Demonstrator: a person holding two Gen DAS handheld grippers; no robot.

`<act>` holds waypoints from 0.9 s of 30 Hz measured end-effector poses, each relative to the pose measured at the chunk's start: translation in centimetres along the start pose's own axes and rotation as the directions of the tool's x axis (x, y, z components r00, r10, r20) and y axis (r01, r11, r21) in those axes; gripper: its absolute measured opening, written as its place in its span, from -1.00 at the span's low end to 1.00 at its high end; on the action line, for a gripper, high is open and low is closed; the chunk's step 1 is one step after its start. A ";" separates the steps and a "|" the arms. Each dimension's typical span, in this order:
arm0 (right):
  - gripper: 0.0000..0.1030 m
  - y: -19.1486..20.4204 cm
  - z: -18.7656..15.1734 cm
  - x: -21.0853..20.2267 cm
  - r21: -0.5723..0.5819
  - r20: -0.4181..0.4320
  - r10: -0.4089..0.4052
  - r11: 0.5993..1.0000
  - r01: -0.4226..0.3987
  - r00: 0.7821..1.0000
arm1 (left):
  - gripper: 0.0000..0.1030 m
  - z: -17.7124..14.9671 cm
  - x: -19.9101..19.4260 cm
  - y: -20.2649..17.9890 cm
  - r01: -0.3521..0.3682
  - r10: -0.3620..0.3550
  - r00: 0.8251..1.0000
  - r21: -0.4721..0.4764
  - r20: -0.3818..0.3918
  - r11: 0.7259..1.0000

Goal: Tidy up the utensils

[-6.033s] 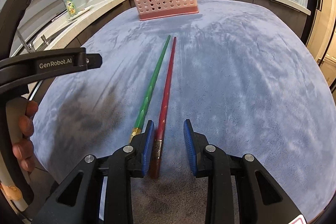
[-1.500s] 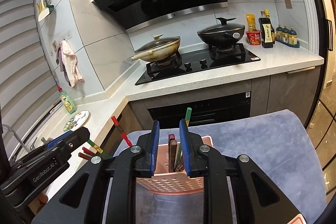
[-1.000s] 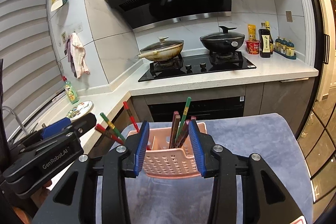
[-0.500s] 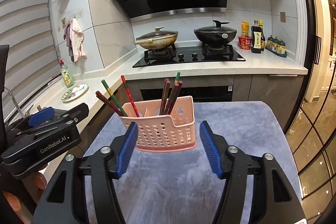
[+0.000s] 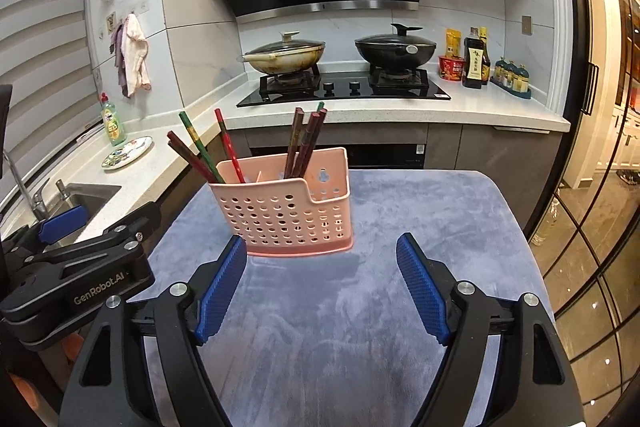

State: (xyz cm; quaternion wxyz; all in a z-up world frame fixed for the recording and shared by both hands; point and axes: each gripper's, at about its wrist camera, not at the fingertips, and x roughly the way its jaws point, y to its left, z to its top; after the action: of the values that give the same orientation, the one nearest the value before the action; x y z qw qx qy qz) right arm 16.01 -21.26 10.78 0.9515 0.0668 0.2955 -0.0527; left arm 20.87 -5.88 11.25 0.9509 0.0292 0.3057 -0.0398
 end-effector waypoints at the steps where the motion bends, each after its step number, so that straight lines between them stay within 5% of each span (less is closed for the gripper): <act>1: 0.54 -0.1 -0.2 0.0 0.002 0.000 -0.004 1.000 0.004 1.000 | 0.77 -0.2 0.1 0.0 -0.001 0.001 1.000 0.000 -0.006 1.000; 27: 0.70 0.0 -1.9 2.0 -0.032 -0.073 -0.054 0.998 0.052 0.996 | 0.77 -2.2 2.0 -0.5 -0.017 0.018 0.996 0.002 -0.083 1.000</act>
State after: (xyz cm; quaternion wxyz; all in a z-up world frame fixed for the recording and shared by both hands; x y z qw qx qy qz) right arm 16.61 -21.12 8.11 0.9392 0.0465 0.3327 -0.0711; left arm 21.19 -6.33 8.29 0.9376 0.0340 0.3446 -0.0303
